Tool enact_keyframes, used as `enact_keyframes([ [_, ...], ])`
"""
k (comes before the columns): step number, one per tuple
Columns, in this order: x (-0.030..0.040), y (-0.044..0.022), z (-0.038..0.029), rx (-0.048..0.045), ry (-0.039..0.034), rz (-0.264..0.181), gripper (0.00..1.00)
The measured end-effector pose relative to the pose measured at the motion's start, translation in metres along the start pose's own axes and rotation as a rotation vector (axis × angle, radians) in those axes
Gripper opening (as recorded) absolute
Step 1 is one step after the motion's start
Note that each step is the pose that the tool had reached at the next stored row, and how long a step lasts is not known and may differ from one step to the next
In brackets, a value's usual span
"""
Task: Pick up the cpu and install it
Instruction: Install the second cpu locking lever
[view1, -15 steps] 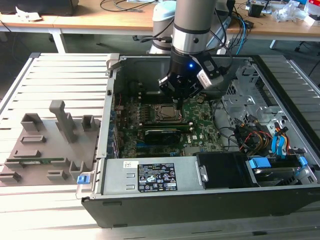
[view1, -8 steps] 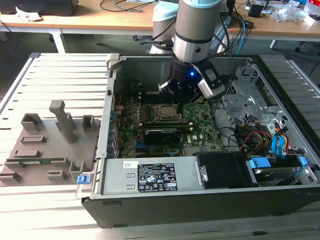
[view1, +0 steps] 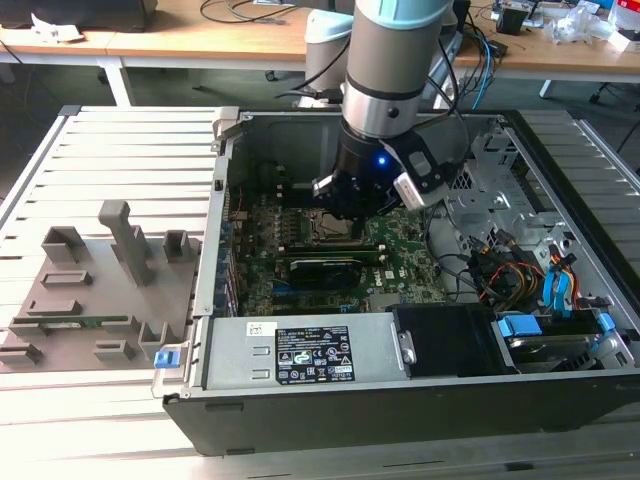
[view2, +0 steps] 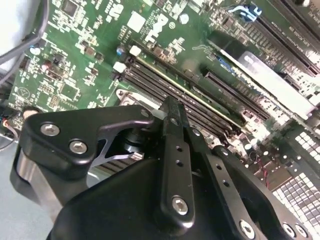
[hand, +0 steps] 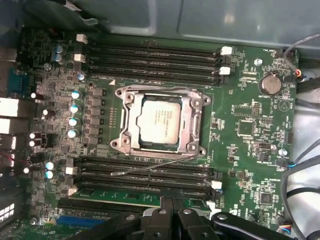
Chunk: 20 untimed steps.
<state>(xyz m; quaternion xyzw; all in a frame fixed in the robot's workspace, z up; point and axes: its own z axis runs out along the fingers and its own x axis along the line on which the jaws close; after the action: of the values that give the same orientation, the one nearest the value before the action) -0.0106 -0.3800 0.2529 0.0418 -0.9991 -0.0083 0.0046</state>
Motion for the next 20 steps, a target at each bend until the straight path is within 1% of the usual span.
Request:
enact_keyframes([
  [1, 0.0038, 0.0003, 0.0006, -0.0123, -0.0011, 0.0, 0.11],
  [2, 0.0077, 0.0006, 0.0012, -0.0218, -0.0019, 0.0, 0.11],
  [3, 0.0121, 0.001, 0.002, -0.0282, -0.0024, 0.0, 0.11],
  [4, 0.018, 0.0015, 0.0033, -0.0363, -0.0031, 0.0, 0.11],
  [5, 0.0209, 0.0029, 0.0044, -0.0478, -0.004, -0.001, 0.11],
  [6, 0.0219, 0.0034, 0.0046, -0.0531, -0.0043, -0.001, 0.11],
  [7, 0.0232, 0.0038, 0.0052, -0.0575, -0.0049, -0.001, 0.11],
  [9, 0.029, 0.0042, 0.007, -0.0584, -0.0049, 0.0, 0.11],
  [10, 0.0331, 0.0045, 0.008, -0.0585, -0.0051, -0.001, 0.11],
  [11, 0.0357, 0.0048, 0.0104, -0.059, -0.0053, -0.001, 0.11],
  [12, 0.0367, 0.0048, 0.0128, -0.0605, -0.0054, -0.001, 0.11],
  [14, 0.0399, 0.005, 0.0188, -0.065, -0.0058, -0.001, 0.11],
  [15, 0.041, 0.005, 0.02, -0.073, -0.0064, -0.001, 0.11],
  [17, 0.0434, 0.0052, 0.0229, -0.079, -0.0069, -0.001, 0.11],
  [19, 0.0488, 0.0056, 0.0275, -0.0863, -0.0075, -0.002, 0.11],
  [20, 0.0515, 0.0058, 0.0299, -0.0942, -0.008, -0.002, 0.11],
])
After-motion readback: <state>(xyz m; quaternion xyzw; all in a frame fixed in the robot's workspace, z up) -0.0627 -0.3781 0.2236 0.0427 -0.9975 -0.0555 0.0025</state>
